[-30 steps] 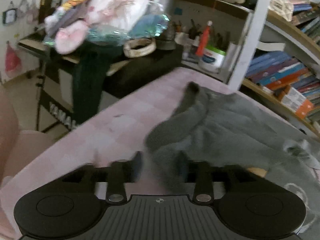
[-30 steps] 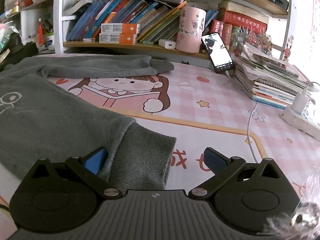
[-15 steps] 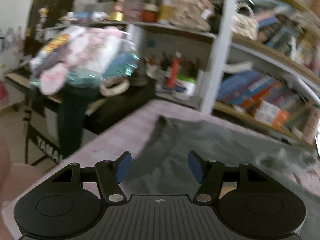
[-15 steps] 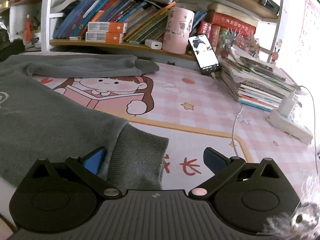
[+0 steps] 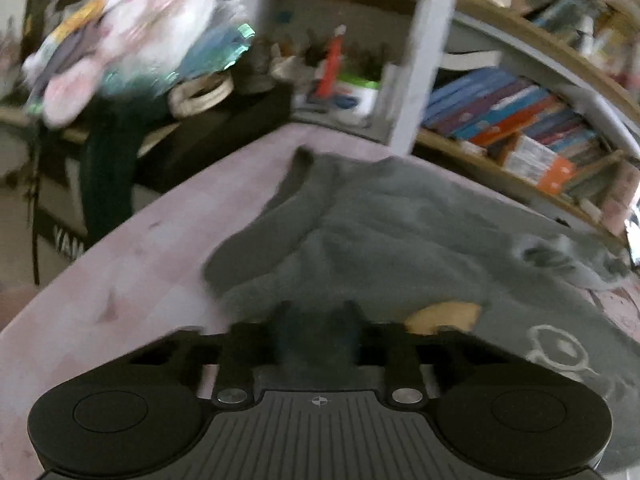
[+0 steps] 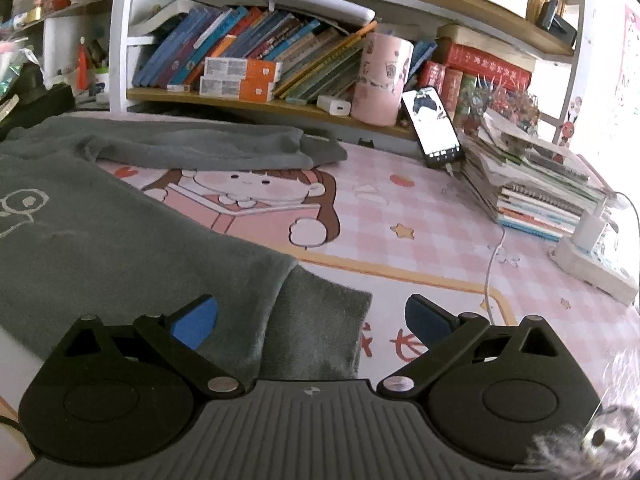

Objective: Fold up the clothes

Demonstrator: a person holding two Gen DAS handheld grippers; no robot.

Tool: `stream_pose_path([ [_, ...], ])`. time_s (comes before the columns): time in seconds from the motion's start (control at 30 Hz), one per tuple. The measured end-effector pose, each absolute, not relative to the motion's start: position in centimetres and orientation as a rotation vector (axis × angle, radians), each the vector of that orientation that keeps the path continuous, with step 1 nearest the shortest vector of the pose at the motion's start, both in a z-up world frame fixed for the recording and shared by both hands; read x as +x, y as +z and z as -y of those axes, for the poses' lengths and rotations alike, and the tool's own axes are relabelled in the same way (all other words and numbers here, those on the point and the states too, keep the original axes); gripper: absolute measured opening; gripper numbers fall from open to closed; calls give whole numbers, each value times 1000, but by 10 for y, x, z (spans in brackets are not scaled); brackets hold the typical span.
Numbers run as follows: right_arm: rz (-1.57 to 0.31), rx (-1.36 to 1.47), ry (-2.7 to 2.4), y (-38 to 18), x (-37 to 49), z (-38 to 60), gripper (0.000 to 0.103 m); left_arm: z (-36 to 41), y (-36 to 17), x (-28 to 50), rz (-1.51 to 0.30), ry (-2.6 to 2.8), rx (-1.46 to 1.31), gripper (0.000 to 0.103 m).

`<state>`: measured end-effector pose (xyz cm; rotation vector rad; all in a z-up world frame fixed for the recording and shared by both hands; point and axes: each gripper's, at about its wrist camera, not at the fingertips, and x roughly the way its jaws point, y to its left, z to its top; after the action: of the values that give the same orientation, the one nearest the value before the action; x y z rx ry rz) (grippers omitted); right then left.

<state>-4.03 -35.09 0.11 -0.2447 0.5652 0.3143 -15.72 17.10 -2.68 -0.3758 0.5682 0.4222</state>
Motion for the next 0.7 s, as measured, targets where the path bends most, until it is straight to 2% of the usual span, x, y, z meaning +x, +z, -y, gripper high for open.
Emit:
stream_pose_path([
  [0.03, -572, -254, 300, -1, -40, 351, 101, -176, -28, -161, -561, 426, -398, 9],
  [0.3, -586, -265, 275, -4, -38, 353, 101, -171, -25, -162, -566, 433, -376, 12],
  [0.43, -571, -248, 302, 1, -42, 355, 101, -156, -19, -163, -553, 393, -323, 28],
  [0.63, -544, -245, 345, 8, -48, 348, 101, -135, -10, -164, -519, 339, -259, 28],
  [0.7, -538, -246, 365, 10, -51, 344, 101, -130, -8, -165, -509, 328, -252, 33],
])
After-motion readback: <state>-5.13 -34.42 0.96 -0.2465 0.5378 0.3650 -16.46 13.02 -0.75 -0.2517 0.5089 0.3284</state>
